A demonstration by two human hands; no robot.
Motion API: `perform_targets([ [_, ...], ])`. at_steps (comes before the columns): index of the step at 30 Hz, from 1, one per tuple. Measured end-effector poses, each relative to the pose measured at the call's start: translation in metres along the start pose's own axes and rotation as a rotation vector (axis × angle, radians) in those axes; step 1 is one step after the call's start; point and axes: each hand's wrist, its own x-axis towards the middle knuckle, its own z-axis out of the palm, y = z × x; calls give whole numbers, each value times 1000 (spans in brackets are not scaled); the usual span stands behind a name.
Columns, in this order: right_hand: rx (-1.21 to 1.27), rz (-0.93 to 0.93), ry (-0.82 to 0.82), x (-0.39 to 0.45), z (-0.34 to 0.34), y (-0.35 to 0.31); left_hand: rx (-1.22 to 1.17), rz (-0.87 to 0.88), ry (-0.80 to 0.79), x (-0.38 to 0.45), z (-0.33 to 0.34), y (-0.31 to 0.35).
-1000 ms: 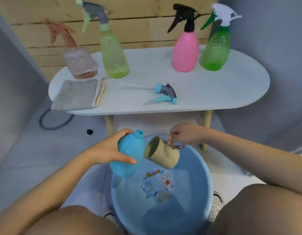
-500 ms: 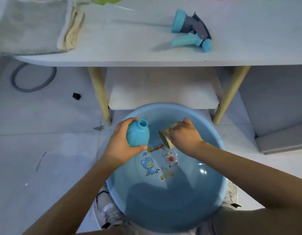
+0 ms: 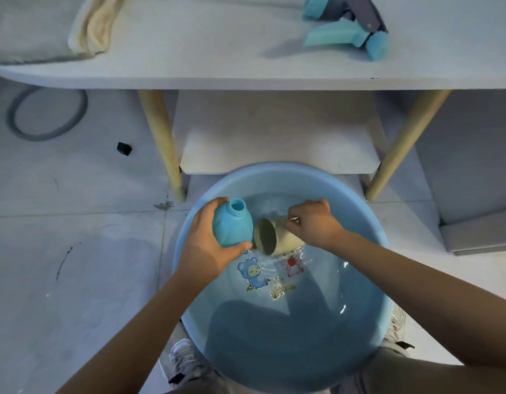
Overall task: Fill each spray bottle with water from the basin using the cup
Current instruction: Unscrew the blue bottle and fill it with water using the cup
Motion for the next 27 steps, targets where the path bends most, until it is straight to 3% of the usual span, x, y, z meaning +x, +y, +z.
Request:
perform_targets([
  [4,582,308,-54,-7,-7,16,-19,-3,32,-1,0,-2],
  [10,974,412,14,-24,-6,15,-18,-3,40,-3,3,-9],
  [19,1133,352,245,-28,-25,9,-4,-4,53,-8,6,-13],
  [27,990,224,309,-38,-61,6,37,11,39,-4,16,-14],
])
